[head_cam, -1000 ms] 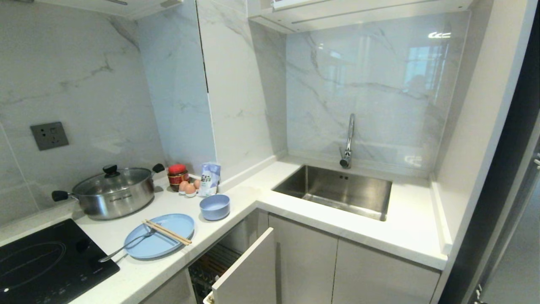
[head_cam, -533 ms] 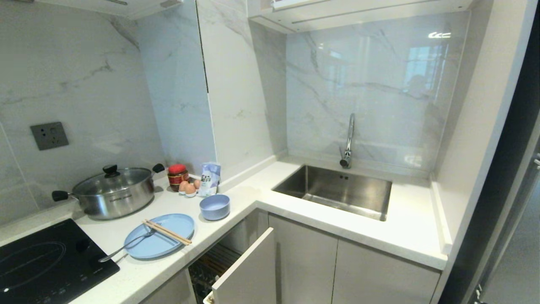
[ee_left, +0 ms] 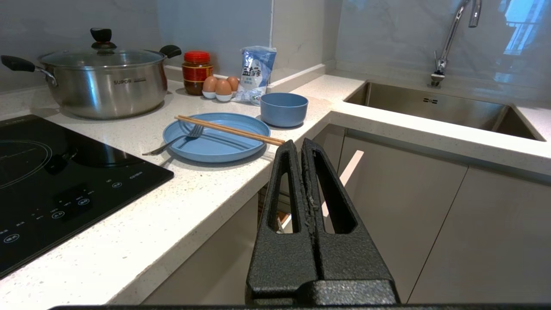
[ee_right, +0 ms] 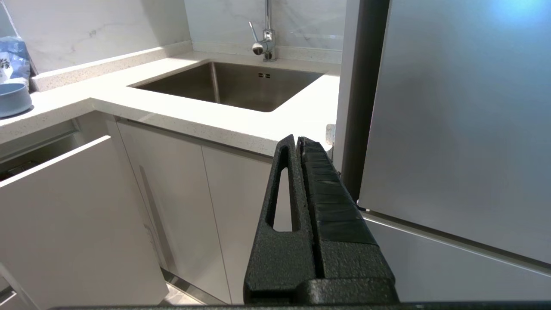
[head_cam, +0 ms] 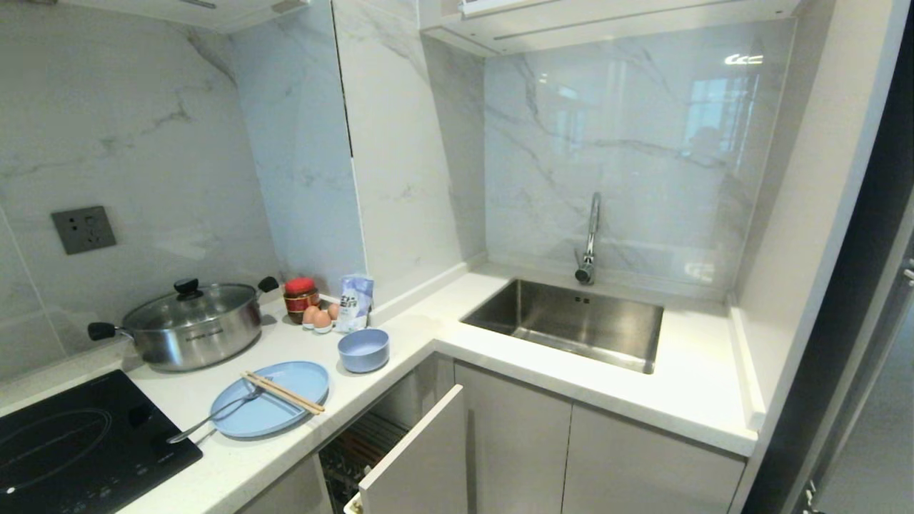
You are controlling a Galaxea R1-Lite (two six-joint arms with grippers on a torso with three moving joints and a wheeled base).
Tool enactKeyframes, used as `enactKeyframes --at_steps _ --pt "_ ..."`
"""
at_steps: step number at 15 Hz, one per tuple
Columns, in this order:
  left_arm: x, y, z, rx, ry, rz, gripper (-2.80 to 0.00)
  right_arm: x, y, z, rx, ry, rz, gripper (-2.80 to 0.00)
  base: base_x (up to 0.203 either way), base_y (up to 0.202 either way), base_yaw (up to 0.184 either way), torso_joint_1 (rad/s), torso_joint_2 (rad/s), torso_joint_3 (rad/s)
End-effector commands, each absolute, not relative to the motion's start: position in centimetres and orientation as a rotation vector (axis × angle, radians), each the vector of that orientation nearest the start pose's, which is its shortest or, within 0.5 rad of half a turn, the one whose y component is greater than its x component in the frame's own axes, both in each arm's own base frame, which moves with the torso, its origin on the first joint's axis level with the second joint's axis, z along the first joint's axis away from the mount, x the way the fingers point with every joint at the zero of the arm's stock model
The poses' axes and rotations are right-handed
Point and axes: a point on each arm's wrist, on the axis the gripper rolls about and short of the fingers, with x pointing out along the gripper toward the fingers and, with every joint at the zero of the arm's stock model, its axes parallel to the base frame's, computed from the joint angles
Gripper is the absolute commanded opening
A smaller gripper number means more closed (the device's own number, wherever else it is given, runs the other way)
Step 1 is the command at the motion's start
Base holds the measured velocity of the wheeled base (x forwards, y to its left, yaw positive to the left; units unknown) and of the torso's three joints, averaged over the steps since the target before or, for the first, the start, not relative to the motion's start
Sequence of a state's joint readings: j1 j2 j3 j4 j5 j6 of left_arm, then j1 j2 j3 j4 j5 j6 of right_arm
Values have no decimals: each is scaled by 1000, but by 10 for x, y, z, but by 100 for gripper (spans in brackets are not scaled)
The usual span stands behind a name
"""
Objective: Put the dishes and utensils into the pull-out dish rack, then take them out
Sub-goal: Open the cupboard
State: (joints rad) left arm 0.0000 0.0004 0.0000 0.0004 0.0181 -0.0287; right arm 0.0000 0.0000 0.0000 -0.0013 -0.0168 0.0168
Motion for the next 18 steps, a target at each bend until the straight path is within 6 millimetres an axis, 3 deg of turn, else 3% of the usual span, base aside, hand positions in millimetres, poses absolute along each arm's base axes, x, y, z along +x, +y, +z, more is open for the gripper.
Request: enactKeyframes --at_steps 1,9,18 --pt "-23 0 76 -28 1 18 -280 -23 0 75 17 0 -17 -280 0 0 0 0 0 0" --pt "-23 0 76 -29 1 18 -280 -23 0 75 17 0 -17 -280 0 0 0 -116 249 126" --pt "-23 0 75 -29 0 18 -280 -23 0 76 17 -2 -17 -280 0 0 0 -238 511 272"
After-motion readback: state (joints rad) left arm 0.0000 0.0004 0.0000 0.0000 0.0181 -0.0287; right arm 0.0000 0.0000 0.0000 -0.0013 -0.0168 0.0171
